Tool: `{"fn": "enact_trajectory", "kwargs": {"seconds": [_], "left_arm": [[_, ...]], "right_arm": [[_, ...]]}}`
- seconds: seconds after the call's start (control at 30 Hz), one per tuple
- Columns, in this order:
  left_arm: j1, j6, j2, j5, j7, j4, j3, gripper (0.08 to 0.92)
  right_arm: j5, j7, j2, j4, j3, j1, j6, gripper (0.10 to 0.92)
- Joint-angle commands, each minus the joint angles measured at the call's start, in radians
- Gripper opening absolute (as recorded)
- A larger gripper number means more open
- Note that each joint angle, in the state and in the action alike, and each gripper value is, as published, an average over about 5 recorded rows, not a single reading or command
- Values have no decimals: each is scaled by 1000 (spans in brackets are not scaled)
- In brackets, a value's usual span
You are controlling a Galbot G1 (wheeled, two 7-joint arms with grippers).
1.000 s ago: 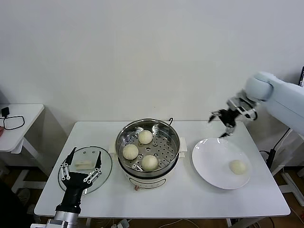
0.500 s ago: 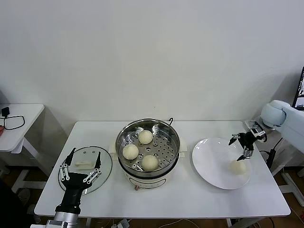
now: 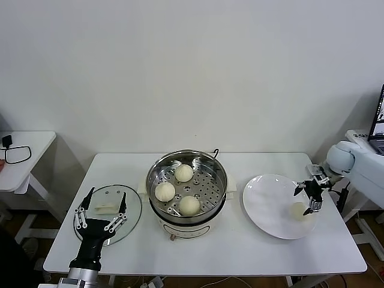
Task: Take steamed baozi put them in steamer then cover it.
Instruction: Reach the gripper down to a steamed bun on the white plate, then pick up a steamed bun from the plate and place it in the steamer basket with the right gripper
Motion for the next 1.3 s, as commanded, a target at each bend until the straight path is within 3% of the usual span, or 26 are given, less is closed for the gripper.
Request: {"fn": "enact_trajectory", "kwargs": {"seconds": [0.03,0.43,0.87,1.1,1.3], "left_arm": [[1,0,-1,0,0,1,-2,823],[0,-4,-3,0,-2,6,-3,823],[-6,-6,-1,-1,-2,8,-10,823],[-6,-3,0,-1,-1,-2,-10,823],[-12,0,1,0,-1,-7,-2,823]], "right_arm": [[-21,-2,27,-44,2,-31,-8,823],[-40,-2,38,-62,7,-50,-7,813],[-21,-24,29,-19,-28,13,-18,662],[78,-64,22,116,-177,227,-50,634],[244,-109,104,163,-350,510,-95,636]]}}
